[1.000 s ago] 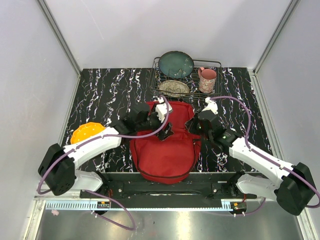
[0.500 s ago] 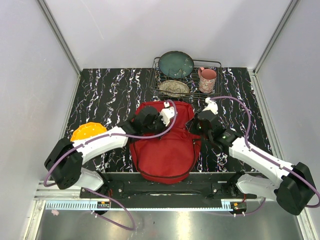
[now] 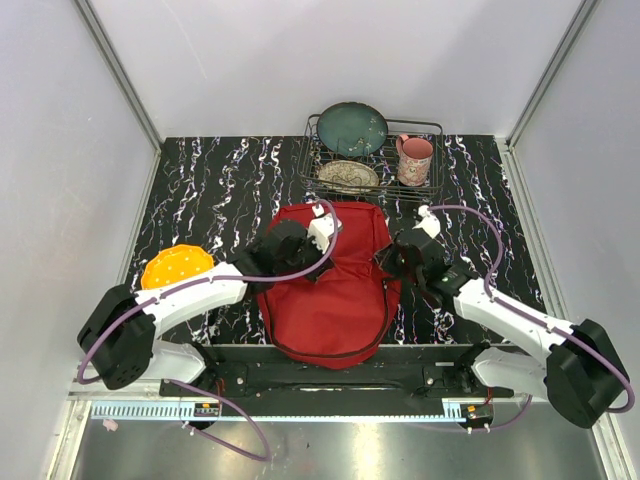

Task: Pack the student bag
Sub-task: Zip the student bag at the center of the board.

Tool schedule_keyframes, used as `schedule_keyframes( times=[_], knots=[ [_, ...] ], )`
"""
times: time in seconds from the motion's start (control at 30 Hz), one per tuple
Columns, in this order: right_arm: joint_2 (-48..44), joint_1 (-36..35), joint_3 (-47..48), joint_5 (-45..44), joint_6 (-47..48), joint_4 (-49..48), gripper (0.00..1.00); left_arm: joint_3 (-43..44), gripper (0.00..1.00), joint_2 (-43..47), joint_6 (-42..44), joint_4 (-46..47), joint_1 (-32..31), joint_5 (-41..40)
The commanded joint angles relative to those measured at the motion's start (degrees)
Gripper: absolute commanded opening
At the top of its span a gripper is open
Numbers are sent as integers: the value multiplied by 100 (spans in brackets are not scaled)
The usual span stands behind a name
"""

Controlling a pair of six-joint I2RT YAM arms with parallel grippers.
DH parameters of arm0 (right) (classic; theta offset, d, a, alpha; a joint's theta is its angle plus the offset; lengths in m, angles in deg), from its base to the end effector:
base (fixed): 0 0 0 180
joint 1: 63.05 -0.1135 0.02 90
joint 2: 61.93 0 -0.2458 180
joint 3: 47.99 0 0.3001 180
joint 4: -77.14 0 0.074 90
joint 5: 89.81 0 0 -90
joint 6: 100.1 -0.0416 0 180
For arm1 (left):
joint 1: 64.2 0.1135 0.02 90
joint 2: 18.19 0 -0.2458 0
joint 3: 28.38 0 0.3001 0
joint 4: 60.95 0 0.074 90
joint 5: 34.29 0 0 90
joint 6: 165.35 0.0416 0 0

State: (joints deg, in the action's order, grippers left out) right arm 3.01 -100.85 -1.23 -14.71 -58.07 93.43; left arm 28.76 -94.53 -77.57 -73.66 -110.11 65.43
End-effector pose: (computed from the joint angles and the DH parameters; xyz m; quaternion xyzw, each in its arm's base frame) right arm 0.2398 0.1725 0.1779 0.1379 0.8686 0.2303 0.4165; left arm 0.2336 -0.2512 0.1929 0.3623 0.7932 -0.2649 0.4115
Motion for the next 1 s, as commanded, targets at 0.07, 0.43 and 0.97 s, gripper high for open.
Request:
schedule_keyframes(
  times=[0.07,0.43,0.97],
  knots=[
    [-88,457,107,-611,322,474,0,27,0,233,-279,-85,197,-329],
    [-18,888,590,-233,999,912,44,238,38,417,-709,-358,214,109],
    [-879,1100,793,2717,597,704,68,-667,99,2597,-1510,-718,302,-1341]
  ],
)
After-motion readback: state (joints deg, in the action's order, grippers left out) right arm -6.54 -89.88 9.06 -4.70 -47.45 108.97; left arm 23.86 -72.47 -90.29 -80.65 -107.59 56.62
